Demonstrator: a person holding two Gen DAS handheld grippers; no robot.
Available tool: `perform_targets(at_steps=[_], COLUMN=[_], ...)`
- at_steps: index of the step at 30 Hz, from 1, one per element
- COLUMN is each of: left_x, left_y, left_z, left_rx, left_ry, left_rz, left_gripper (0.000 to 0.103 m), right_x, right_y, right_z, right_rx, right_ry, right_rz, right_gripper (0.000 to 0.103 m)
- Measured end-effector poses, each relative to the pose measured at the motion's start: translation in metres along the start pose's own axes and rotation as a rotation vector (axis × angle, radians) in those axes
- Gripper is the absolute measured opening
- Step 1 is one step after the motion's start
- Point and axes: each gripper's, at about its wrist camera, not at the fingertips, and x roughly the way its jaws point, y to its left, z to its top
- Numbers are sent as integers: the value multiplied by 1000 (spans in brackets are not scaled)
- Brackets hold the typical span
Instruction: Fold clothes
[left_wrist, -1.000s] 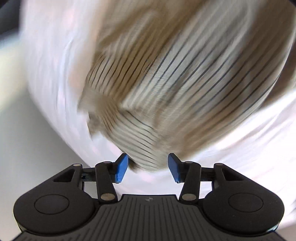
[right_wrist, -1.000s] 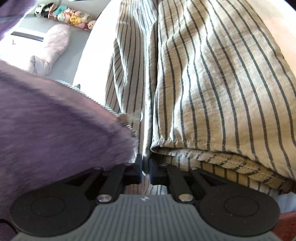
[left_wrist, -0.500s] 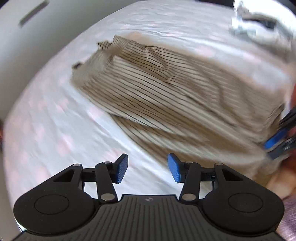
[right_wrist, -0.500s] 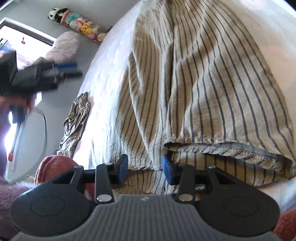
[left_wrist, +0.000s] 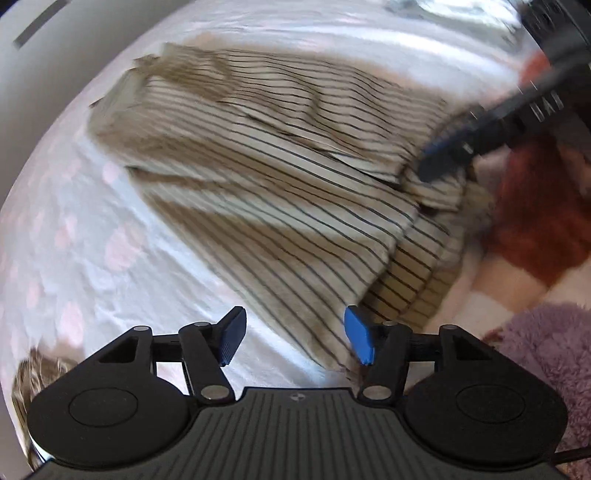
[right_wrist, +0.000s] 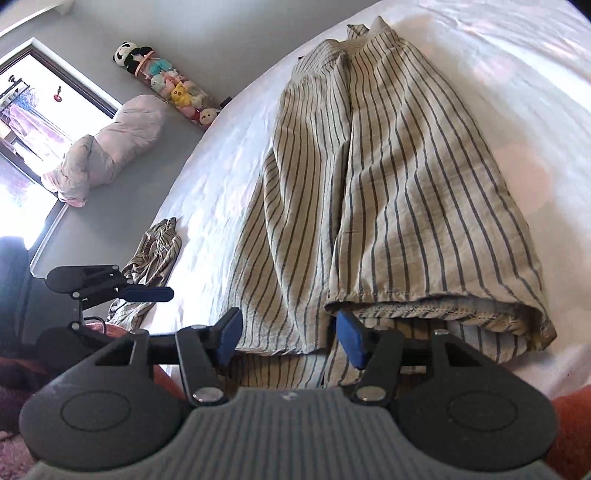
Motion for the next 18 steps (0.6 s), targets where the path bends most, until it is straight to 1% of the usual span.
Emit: perform_targets(at_steps=[3,4,6,7,8,9,10,11,12,13,14,17,18], left_x=[21,29,44,51,53,54,54,54,51,44,35,10,5], left_y=[-21,-21,-16,-14,-14,-13,-13,-13,-12,-8,-1,28,35], left_z=[6,8,14,15,15,14,14,13,11,7,1,-25,-37], left_rx=[159,163,140,126,117,108,100,92,70,15,-70,-359,-421], left_ry=[99,131,195,229,241,245,248,252,246,238,220,160,158], left_rz=[-7,-7,-2,12,27,42,57,72,78,65,25,-134,-170], left_gripper=[57,57,51,38,22,16,7,2,2,0,0,0,0], right_x=[0,-1,-2,-4,-5,-6,-7,-7,-8,-8,-8,-8,-8], right_y=[1,1,1,2,2,3,3,4,4,3,3,2,2], right_z=[-1,-2,-2,-2,-3,-3,-4,-4,-4,-4,-4,-4,-4], right_rx=[-9,-9,-11,-15,-20,-26,-33,-39,-42,-43,-45,-48,-51], right_ry=[-23,-30,-44,-51,-59,-64,-68,-70,-70,-70,-70,-70,-69], right_rz=[-9,-10,-13,-15,-17,-19,-21,-22,-21,-20,-19,-17,-16], right_gripper=[60,60,60,60,60,60,60,60,60,60,60,60,60])
